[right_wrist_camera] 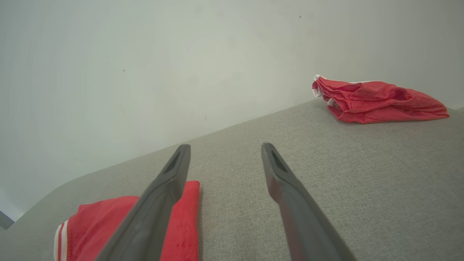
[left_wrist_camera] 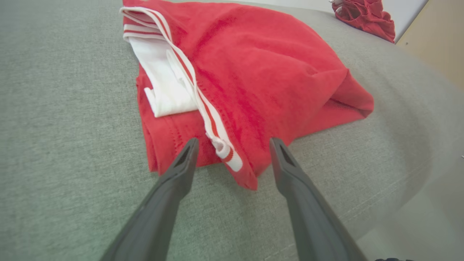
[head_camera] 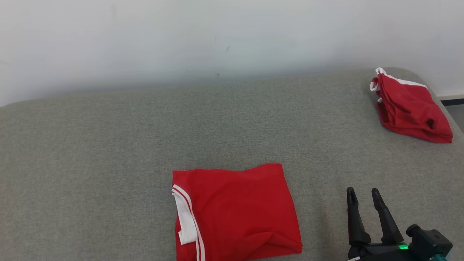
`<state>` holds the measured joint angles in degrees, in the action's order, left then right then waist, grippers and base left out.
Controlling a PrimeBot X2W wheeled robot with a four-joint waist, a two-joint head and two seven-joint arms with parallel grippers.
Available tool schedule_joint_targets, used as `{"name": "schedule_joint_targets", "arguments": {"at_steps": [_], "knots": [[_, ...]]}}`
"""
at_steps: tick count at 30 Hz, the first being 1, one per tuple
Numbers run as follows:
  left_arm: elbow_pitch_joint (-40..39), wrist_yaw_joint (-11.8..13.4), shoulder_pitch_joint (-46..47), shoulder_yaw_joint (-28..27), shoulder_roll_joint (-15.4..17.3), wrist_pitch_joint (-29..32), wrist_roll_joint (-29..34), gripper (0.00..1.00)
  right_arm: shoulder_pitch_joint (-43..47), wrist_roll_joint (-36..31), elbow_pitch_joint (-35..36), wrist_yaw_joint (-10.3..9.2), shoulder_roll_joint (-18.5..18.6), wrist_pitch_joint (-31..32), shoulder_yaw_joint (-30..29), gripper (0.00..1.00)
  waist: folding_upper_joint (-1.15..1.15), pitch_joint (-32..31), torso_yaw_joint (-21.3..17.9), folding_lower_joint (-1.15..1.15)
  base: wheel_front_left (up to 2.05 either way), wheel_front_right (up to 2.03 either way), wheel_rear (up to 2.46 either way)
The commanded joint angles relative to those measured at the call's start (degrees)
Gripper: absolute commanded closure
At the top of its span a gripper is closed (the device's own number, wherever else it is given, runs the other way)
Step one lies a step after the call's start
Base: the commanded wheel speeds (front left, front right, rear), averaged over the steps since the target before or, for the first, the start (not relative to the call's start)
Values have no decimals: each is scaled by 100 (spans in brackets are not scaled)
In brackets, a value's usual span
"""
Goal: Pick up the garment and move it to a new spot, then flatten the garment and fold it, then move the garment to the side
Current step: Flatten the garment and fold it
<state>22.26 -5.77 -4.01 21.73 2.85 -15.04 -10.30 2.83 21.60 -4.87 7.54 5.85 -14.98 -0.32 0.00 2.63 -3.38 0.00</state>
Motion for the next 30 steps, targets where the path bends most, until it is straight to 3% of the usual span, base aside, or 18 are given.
{"name": "schedule_joint_targets", "arguments": {"at_steps": [1,5,6,7,8,30], "knots": [[122,56,127,30,6,-18,-114,0,-50,25,-2,-15,-14,-26,25,0,0,47,-60,0,0,0,0],[304,129,238,74,6,-18,-294,1,-56,29,-12,-15,-41,-26,39,0,0,72,-118,0,0,0,0],[368,140,268,86,7,-18,-348,50,-60,31,-12,-15,-44,-26,46,0,0,75,-132,0,0,0,0],[434,141,298,101,6,-18,-383,81,-62,33,-17,-15,-45,-26,43,0,0,78,-142,0,0,0,0],[474,139,338,113,4,-18,-408,100,-69,33,-20,-15,-43,-26,44,0,0,78,-152,0,0,0,0],[17,158,107,-370,31,-18,-228,100,43,22,-51,-15,-47,-26,-39,0,0,3,46,0,0,0,0]]}}
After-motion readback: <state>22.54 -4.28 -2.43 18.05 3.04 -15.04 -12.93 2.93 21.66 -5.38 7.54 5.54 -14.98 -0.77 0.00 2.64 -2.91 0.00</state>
